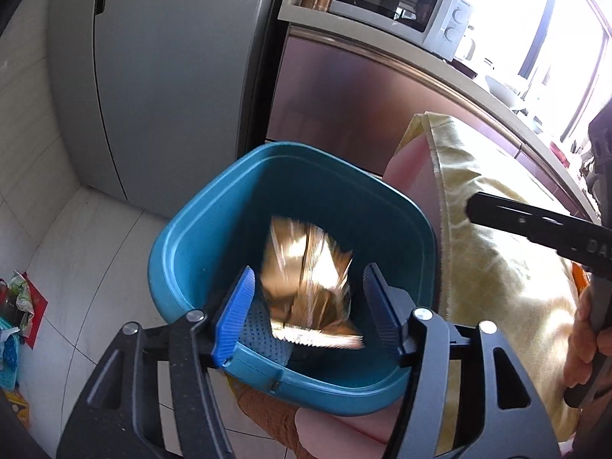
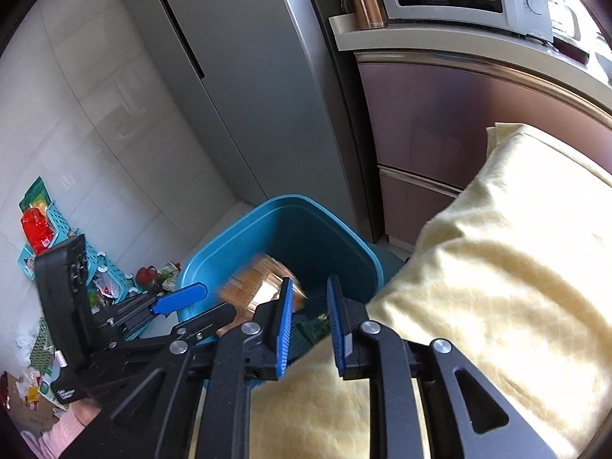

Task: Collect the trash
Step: 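Move both open tools back over the table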

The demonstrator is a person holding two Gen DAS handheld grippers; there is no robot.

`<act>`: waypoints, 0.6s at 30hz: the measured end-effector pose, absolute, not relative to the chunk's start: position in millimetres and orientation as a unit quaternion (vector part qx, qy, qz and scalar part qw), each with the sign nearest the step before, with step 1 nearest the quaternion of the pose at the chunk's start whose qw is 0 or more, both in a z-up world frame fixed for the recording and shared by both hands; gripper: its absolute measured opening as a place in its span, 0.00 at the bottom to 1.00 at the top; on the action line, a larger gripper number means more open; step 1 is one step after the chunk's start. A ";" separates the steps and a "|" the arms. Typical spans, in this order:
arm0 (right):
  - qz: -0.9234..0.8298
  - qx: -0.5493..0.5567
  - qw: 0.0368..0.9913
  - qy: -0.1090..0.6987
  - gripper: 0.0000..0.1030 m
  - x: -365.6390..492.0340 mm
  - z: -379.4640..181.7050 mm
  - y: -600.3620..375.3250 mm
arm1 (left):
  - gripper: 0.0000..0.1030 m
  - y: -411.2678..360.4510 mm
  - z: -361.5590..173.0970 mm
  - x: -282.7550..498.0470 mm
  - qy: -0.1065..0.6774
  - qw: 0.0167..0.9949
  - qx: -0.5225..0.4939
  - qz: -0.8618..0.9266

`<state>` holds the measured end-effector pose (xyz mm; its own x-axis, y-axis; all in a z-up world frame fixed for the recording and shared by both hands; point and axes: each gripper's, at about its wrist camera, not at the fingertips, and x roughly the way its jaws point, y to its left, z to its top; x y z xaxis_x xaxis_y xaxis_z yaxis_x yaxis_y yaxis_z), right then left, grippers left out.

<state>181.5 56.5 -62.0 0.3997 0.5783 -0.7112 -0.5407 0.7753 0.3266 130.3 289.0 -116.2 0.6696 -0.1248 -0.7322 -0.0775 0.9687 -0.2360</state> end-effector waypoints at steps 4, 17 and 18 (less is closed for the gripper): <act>0.340 0.028 0.834 0.434 0.18 173.6 -57.6 43.6 | 0.60 286.3 -115.4 129.2 0.406 0.905 -0.126 -0.010; 0.334 0.062 0.868 0.363 0.37 117.4 -18.7 -43.6 | 0.67 217.6 -56.4 95.4 0.331 0.936 -0.071 -0.098; 0.326 0.066 0.873 0.356 0.37 113.4 -16.2 -53.9 | 0.67 207.4 -52.3 94.1 0.329 0.935 -0.067 -0.111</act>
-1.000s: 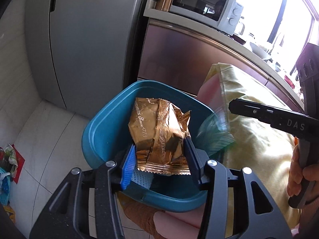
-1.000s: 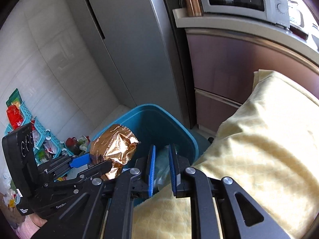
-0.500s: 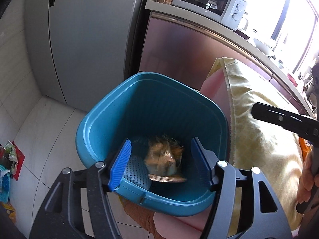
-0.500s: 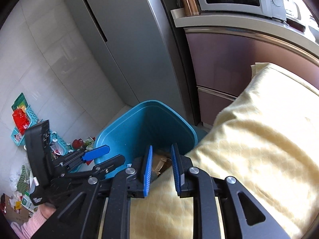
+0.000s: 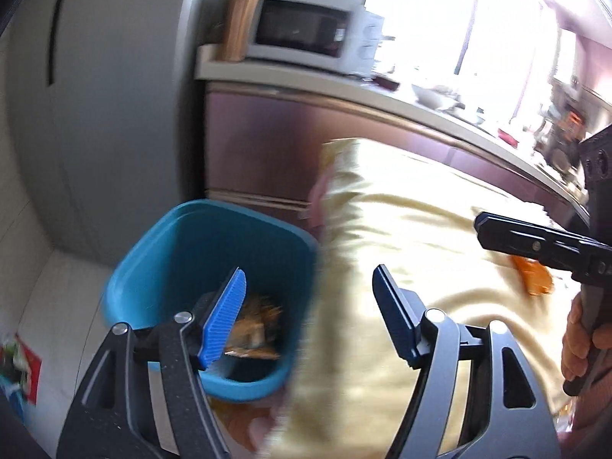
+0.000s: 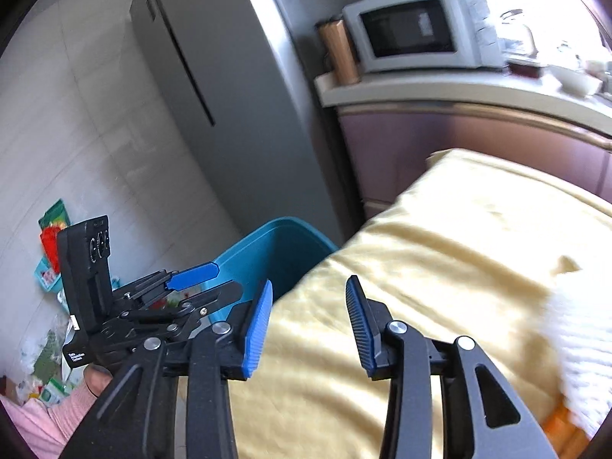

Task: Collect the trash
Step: 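Move both open tools back over the table, then grasp the second white foam net with the left tool while the right reaches toward the orange peels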

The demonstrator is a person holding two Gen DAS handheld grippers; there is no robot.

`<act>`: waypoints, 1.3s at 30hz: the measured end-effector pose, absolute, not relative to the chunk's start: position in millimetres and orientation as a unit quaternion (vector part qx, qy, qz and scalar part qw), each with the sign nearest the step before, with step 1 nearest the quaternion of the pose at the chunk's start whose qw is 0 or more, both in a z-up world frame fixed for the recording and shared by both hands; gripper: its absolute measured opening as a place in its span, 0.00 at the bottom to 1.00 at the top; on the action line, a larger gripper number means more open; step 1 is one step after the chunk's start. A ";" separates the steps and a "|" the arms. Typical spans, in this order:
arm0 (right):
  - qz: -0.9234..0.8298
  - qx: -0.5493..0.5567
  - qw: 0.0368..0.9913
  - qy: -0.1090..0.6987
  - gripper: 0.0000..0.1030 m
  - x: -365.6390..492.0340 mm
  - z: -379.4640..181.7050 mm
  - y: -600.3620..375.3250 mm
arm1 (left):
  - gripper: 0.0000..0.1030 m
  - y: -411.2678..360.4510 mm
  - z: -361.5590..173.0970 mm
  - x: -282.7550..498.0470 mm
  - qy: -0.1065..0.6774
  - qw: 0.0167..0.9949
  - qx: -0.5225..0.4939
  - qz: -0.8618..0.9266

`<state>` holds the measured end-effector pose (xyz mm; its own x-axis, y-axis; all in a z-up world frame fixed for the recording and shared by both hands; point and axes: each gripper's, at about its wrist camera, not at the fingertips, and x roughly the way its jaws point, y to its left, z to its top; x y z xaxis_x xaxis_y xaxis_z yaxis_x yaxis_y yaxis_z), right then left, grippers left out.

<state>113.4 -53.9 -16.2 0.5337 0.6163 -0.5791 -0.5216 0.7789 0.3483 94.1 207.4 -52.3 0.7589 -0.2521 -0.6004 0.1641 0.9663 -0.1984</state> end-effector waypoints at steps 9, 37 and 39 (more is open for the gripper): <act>0.237 0.110 0.911 0.319 0.38 80.0 -7.9 -148.6 | 0.68 106.7 -31.1 83.7 0.312 0.919 -0.019 -0.238; 0.143 0.213 0.912 0.320 0.38 68.5 -53.4 -269.0 | 0.35 -80.0 -39.2 99.7 0.295 0.886 0.141 -0.328; 0.145 0.217 0.910 0.321 0.38 71.1 -54.6 -270.2 | 0.20 -77.4 -40.2 103.5 0.303 0.885 0.130 -0.328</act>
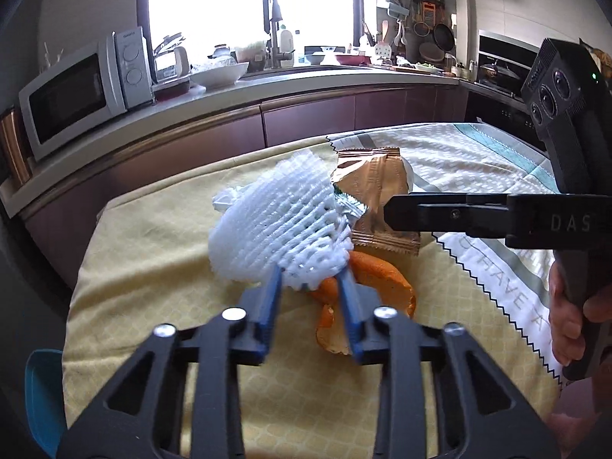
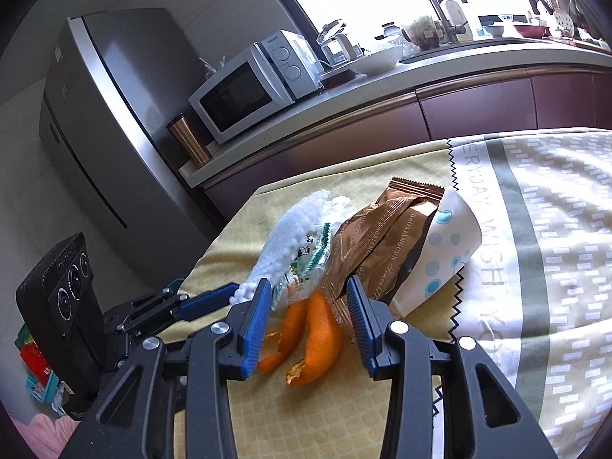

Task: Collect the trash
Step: 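Grasp the second white foam net with the left tool while the right reaches toward the orange peels, then grasp an orange peel with the right tool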

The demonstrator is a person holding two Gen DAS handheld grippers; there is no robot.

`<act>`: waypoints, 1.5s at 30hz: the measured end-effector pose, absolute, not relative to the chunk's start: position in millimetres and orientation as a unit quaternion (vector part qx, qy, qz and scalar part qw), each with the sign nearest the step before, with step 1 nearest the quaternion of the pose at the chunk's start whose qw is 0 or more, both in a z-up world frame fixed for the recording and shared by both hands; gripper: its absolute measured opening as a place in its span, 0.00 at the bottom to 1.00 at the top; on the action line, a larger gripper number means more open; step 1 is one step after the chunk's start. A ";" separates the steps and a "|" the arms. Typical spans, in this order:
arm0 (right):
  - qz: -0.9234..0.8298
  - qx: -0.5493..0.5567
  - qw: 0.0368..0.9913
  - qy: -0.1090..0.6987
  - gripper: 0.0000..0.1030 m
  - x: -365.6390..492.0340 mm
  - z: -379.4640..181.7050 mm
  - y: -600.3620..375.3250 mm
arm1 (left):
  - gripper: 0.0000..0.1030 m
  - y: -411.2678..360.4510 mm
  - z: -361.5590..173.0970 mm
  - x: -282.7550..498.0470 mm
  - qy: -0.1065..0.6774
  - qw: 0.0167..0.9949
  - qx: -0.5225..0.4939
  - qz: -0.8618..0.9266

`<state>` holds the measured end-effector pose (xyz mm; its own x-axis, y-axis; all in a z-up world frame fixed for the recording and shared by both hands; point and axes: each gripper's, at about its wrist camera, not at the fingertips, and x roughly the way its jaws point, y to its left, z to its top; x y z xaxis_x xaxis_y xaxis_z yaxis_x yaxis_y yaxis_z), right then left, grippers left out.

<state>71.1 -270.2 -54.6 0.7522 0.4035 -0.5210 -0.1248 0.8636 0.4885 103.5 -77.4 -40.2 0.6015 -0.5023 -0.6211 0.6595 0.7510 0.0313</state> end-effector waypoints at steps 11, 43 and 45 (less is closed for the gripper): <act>0.148 0.221 0.906 0.330 0.38 94.4 -56.2 -264.9 | 0.08 -45.0 -30.2 105.8 0.306 0.890 0.061 -0.333; 0.138 0.193 0.909 0.344 0.38 114.1 -53.1 -236.7 | 0.08 42.6 -3.4 78.7 0.284 0.915 0.002 -0.285; 0.136 0.187 0.907 0.352 0.38 121.0 -55.8 -231.8 | 0.08 45.8 -4.9 78.8 0.286 0.916 -0.001 -0.282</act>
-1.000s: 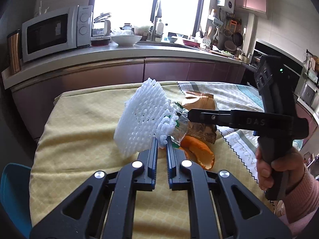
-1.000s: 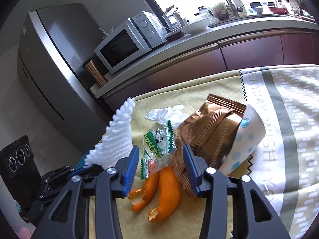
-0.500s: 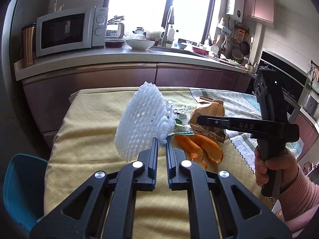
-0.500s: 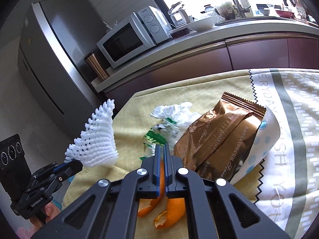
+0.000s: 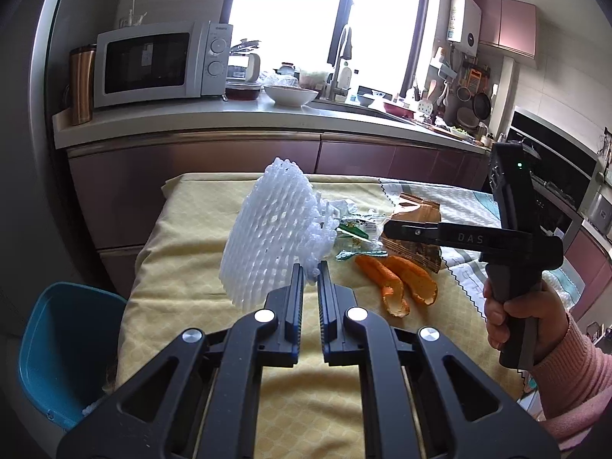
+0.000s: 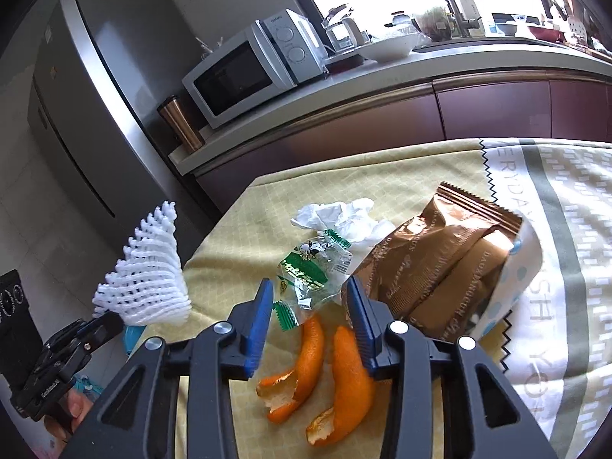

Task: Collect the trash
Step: 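Grasp an orange peel with the right tool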

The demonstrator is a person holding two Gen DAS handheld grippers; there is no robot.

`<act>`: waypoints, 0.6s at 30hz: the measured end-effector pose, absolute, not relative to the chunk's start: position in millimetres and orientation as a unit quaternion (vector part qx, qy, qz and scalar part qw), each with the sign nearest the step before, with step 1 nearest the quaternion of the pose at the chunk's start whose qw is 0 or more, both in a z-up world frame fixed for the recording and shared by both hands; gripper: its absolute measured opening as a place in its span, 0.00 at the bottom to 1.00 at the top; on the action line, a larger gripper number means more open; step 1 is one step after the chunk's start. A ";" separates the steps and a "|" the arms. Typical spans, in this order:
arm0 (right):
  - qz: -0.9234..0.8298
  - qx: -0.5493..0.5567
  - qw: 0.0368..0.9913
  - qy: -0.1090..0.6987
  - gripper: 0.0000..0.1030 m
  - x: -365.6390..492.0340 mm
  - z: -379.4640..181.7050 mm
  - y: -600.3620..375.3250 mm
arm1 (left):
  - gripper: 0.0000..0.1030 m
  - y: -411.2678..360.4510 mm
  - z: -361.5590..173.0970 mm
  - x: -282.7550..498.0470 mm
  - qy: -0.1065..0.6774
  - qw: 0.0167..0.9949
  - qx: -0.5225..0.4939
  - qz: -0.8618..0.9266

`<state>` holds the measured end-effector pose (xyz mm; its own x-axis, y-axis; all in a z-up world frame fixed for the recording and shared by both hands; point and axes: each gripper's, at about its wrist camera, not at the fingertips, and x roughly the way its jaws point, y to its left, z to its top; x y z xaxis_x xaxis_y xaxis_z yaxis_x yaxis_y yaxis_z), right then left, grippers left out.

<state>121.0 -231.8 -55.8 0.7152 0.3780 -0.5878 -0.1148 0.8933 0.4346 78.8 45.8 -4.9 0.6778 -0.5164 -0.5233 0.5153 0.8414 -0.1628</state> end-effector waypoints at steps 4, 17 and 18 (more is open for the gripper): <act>0.138 0.168 0.909 0.357 0.38 121.8 -56.5 -221.1 | 0.08 53.0 -6.1 77.3 0.286 0.917 -0.005 -0.278; 0.090 0.167 0.905 0.381 0.22 73.3 -79.2 -246.5 | 0.08 71.4 -7.0 70.8 0.286 0.920 -0.009 -0.269; 0.092 0.171 0.902 0.385 0.18 73.6 -81.5 -247.2 | 0.08 72.9 -7.0 70.7 0.286 0.920 -0.010 -0.269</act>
<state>73.6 -247.2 -81.5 0.6869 0.2983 -0.6627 -0.0351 0.9244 0.3797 70.7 72.9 -7.0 0.6920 -0.5003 -0.5205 0.4890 0.8552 -0.1720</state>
